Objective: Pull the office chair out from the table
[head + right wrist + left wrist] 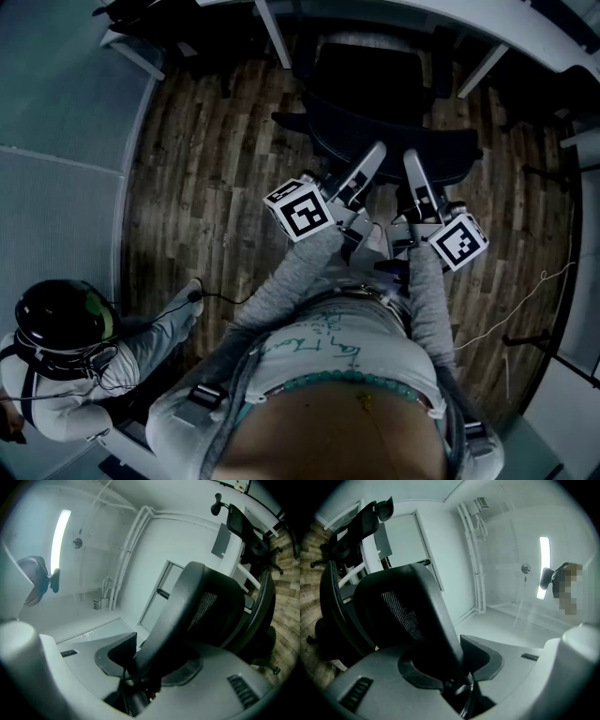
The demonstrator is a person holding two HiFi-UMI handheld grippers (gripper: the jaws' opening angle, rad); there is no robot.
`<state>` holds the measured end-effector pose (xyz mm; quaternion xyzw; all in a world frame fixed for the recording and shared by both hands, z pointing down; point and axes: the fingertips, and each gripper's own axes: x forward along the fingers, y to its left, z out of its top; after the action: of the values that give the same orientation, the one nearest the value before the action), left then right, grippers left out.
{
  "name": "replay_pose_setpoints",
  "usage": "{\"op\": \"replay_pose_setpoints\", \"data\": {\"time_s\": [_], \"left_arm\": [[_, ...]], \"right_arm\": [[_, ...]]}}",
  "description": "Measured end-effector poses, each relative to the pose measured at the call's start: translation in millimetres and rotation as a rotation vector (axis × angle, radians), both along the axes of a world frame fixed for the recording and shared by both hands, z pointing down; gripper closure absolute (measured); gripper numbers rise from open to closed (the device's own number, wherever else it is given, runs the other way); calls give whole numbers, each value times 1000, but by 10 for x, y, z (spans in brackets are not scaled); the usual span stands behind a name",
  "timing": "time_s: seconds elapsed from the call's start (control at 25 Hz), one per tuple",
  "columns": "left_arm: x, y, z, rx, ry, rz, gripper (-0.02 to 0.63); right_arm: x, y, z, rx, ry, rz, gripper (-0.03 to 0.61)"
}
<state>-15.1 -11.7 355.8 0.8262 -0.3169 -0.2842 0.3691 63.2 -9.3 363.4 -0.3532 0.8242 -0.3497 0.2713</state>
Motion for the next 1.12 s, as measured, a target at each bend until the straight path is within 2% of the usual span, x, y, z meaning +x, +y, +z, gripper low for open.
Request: {"op": "replay_pose_setpoints", "data": {"time_s": [0.36,0.56,0.96,1.12], "left_arm": [[-45,155,-25,1,5,26,479],[-33,57,-157,-7,4,31,479],[-39,493,7,29,6,36,479],[-33,498,-7,32,13,36,477]], "right_arm": [[-43,171,-20,-6,-4,22,413],[-33,79,-160,-10,-2,22,413],[-36,518,7,16,-9,37,412],[-39,529,-20,28,-18,17,411]]}}
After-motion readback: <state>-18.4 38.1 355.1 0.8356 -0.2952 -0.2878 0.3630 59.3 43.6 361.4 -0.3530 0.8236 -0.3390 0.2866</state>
